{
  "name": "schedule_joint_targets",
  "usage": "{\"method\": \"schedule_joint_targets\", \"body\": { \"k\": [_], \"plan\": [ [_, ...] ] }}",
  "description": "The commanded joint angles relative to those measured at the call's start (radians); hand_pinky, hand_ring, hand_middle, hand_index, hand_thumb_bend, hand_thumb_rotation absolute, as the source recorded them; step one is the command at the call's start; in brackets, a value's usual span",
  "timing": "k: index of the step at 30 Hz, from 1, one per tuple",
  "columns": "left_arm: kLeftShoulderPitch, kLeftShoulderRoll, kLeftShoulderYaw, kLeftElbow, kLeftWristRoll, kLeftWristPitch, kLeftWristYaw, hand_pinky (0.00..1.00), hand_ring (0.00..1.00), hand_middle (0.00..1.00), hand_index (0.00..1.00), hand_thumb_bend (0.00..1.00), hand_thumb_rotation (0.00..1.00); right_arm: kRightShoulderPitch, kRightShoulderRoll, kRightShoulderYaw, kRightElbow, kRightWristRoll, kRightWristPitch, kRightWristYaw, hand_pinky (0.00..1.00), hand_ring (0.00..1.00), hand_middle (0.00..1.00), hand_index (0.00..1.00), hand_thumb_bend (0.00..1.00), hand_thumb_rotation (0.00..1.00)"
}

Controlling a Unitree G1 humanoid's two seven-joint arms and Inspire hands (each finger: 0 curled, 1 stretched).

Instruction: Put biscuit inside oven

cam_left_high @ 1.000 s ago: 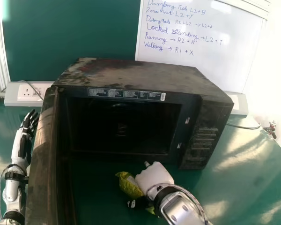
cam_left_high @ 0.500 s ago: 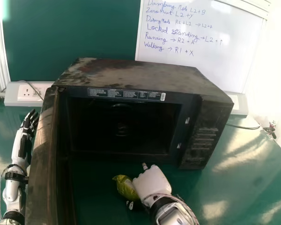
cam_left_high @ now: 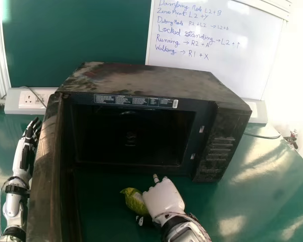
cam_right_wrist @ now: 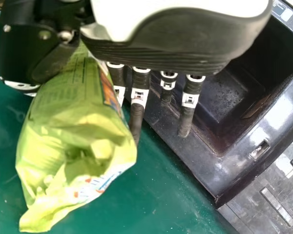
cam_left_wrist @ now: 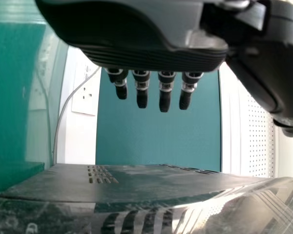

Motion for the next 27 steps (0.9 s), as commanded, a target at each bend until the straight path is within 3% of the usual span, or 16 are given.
{"method": "schedule_joint_targets", "body": {
  "k": [1, 8, 9, 12, 17, 23, 27],
  "plan": [
    [0.056, -0.061, -0.001, 0.038, -0.01, -0.007, 0.008, 1.0, 1.0, 1.0, 1.0, 1.0, 1.0, 0.031, 0.0, 0.0, 0.063, 0.002, -0.022, 0.047, 0.67, 0.54, 0.55, 0.49, 0.52, 0.15],
    [0.058, -0.061, -0.005, 0.037, -0.006, -0.003, 0.017, 1.0, 1.0, 1.0, 1.0, 1.0, 1.0, 0.035, -0.008, -0.043, 0.049, 0.052, -0.026, -0.019, 0.7, 0.56, 0.49, 0.48, 0.52, 0.14],
    [0.058, -0.061, -0.006, 0.037, -0.007, -0.004, 0.014, 1.0, 1.0, 1.0, 1.0, 1.0, 1.0, 0.038, -0.012, -0.05, 0.044, 0.058, -0.027, -0.038, 0.68, 0.55, 0.48, 0.49, 0.53, 0.06],
    [0.058, -0.063, -0.006, 0.036, -0.009, -0.003, 0.011, 1.0, 1.0, 1.0, 1.0, 1.0, 1.0, 0.045, -0.017, -0.074, 0.034, 0.078, -0.025, -0.093, 0.61, 0.51, 0.45, 0.5, 0.53, 0.01],
    [0.057, -0.063, -0.004, 0.037, -0.01, -0.005, 0.004, 1.0, 1.0, 1.0, 1.0, 1.0, 1.0, 0.026, -0.019, -0.1, 0.039, 0.091, -0.03, -0.135, 0.61, 0.5, 0.45, 0.5, 0.53, 0.0],
    [0.056, -0.064, -0.003, 0.039, -0.01, -0.001, 0.009, 1.0, 1.0, 1.0, 1.0, 1.0, 1.0, 0.004, 0.023, -0.129, 0.053, 0.088, 0.005, -0.161, 0.52, 0.41, 0.42, 0.5, 0.53, 0.0],
    [0.056, -0.066, -0.002, 0.038, -0.013, 0.002, 0.004, 1.0, 1.0, 1.0, 1.0, 1.0, 1.0, -0.018, 0.061, -0.15, 0.057, 0.101, 0.03, -0.169, 0.42, 0.34, 0.47, 0.48, 0.53, 0.0]
  ]
}}
